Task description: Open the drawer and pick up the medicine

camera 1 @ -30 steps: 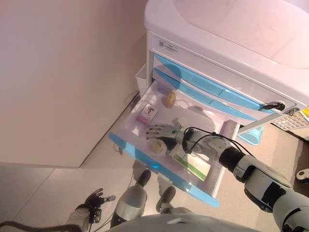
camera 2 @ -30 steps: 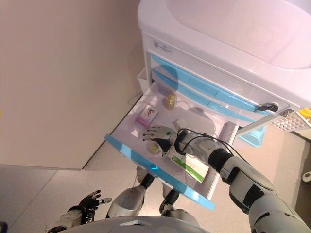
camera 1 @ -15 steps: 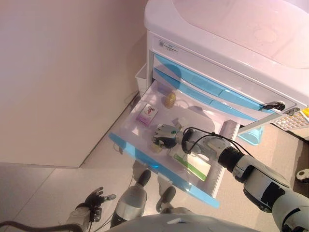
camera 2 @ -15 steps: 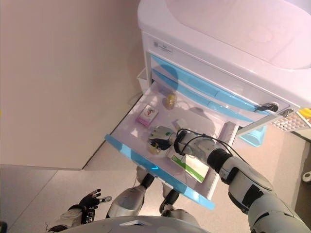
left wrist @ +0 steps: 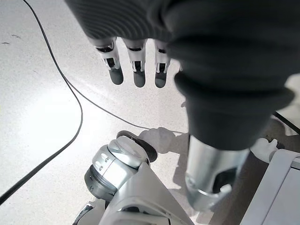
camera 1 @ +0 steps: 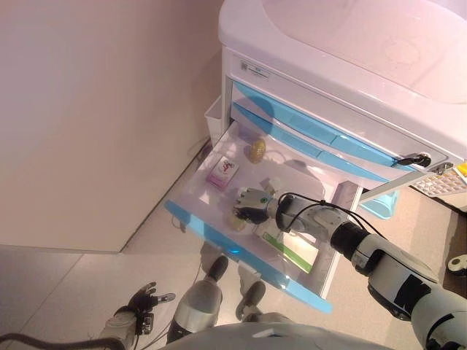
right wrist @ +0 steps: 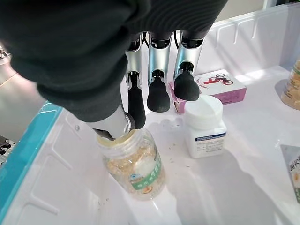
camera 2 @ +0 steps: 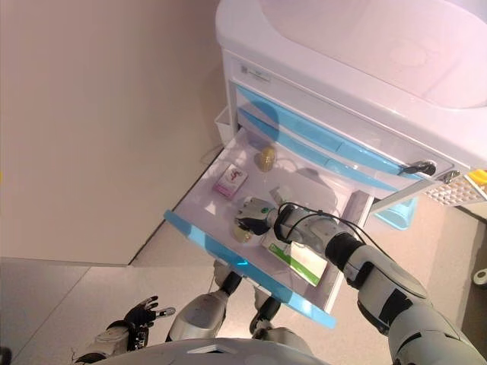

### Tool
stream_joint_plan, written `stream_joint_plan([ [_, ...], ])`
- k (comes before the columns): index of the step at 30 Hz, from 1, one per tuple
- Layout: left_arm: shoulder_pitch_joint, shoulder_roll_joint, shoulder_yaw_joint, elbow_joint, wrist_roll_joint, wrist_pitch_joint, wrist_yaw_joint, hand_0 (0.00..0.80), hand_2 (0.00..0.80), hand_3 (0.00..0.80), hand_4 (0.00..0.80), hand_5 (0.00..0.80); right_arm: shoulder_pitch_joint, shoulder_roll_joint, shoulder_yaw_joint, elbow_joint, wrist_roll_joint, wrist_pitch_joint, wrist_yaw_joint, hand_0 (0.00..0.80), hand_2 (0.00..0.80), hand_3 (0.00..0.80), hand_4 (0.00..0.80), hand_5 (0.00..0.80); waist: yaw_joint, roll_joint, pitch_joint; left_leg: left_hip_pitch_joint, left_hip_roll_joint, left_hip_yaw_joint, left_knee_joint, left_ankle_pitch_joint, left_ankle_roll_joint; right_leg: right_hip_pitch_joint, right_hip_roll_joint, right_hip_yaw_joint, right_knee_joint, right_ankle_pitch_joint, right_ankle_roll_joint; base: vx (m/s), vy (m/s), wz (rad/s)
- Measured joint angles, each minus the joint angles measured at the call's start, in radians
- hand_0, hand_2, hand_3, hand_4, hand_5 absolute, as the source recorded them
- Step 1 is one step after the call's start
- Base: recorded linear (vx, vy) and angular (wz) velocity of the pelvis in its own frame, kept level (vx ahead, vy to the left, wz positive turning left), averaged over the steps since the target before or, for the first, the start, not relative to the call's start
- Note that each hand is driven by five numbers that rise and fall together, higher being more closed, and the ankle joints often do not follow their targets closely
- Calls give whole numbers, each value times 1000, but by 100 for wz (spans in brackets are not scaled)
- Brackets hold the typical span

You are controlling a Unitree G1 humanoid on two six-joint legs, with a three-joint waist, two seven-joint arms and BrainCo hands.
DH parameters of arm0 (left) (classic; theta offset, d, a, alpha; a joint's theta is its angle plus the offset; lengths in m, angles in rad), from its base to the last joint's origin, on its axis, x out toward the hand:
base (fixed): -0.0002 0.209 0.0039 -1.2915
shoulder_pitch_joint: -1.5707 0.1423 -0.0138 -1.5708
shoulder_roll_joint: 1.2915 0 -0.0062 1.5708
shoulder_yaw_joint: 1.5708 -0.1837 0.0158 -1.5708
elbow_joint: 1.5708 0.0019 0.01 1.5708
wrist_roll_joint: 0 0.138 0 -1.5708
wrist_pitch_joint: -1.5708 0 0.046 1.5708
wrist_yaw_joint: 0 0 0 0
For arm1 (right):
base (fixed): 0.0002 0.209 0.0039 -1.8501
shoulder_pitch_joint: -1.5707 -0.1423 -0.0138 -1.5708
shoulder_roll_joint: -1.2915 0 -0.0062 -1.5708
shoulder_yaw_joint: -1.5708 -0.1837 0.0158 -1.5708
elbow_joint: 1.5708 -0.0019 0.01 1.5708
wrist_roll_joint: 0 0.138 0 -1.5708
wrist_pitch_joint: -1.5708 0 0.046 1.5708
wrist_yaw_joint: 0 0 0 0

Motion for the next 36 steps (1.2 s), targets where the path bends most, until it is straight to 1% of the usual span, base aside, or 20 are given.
stream_joint_plan([
  [1, 0, 0, 0, 0, 0, 0, 0, 0, 0, 0, 0, 0, 0, 0, 0, 0, 0, 1, -1, 0, 0, 0, 0, 0, 0, 0, 0, 0, 0, 0, 0, -1, -1, 0, 0, 0, 0, 0, 0, 0, 0, 0],
  [13, 0, 0, 0, 0, 0, 0, 0, 0, 0, 0, 0, 0, 0, 1, 0, 0, 2, 14, -2, 0, 0, 0, 0, 0, 0, -3, 1, 1, 0, 0, 0, -1, -1, 1, 0, -1, 0, 0, 0, 0, 0, 0],
  [19, 0, 1, 0, 0, 0, 0, 1, 0, 0, 0, 0, 0, 0, 1, -1, 0, 2, 16, 0, 0, 0, 0, 0, 0, -1, -14, 8, 0, 0, 0, 0, 0, -1, 0, 0, 0, 0, 0, 0, 0, 0, 0],
  [25, 0, 6, 0, 0, 0, 0, 0, 0, 0, 0, 0, 0, 0, 5, -1, 5, 0, 19, 2, 0, 0, 0, 0, 0, 0, -14, 8, -1, -1, -1, 0, -1, -1, 0, -1, -1, 0, 0, 0, 0, 0, 0],
  [32, -1, 10, -11, -1, 0, 0, 0, 0, 0, 0, 0, 0, 0, 51, 0, 88, -44, 50, -3, 0, 0, 0, 0, 0, 5, -5, 13, -6, -1, -4, 0, 0, -1, -3, -1, -4, 0, 0, 0, 0, 0, 0],
  [36, 0, 11, -18, 0, 0, -1, 0, 0, 0, 0, 0, 0, 0, 72, -3, 116, -59, 71, -31, 0, 0, 0, 0, 0, 10, 5, 20, -7, -1, -5, 0, -1, -1, -4, -1, -6, 0, 0, 0, 0, 0, 0],
])
